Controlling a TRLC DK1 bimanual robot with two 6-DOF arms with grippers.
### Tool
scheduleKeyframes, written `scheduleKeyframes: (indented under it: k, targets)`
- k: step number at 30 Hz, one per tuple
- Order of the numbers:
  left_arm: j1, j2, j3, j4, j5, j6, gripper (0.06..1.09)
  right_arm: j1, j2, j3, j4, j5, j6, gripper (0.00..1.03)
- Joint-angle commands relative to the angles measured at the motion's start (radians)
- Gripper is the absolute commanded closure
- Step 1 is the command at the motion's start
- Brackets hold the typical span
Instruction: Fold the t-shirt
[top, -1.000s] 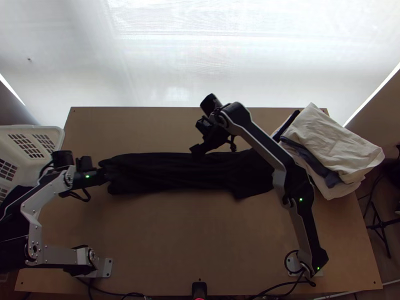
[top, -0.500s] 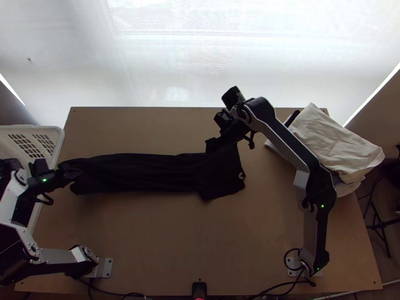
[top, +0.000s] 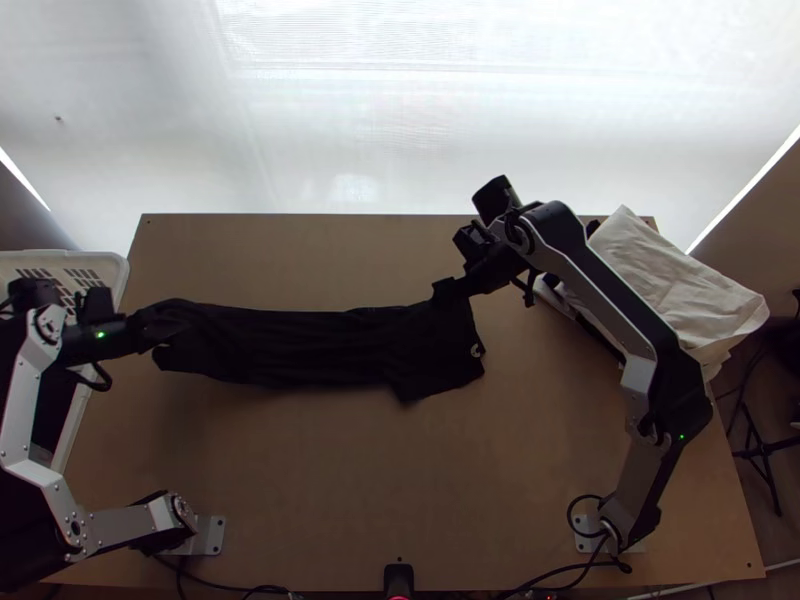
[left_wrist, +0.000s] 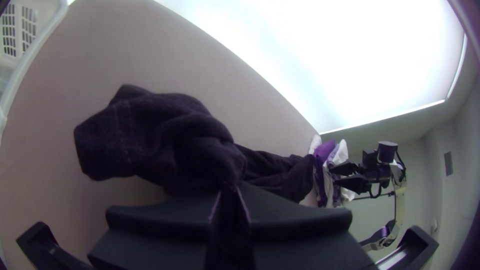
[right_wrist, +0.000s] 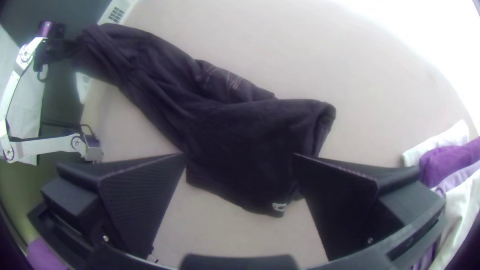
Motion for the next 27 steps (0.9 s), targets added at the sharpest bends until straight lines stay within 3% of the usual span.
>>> scheduleKeyframes:
  k: [1, 11, 17, 27]
  targets:
    - [-0.280, -0.015, 0.082, 0.028, -0.001, -0.144, 1.05, -0.039, -0.081, -0.109, 0.043, 0.001, 0.008, 0.04]
    - [-0.687, 0.120, 0.138, 0.195, -0.087, -0.325, 1.05, -0.098, -0.138, -0.174, 0.071, 0.001, 0.012, 0.04]
    - [-0.828, 0.208, 0.181, 0.287, -0.118, -0.402, 1.05, -0.116, -0.156, -0.214, 0.098, 0.001, 0.028, 0.04]
    - [-0.973, 0.247, 0.184, 0.604, -0.118, -0.575, 1.05, -0.121, -0.165, -0.297, 0.157, 0.001, 0.049, 0.04]
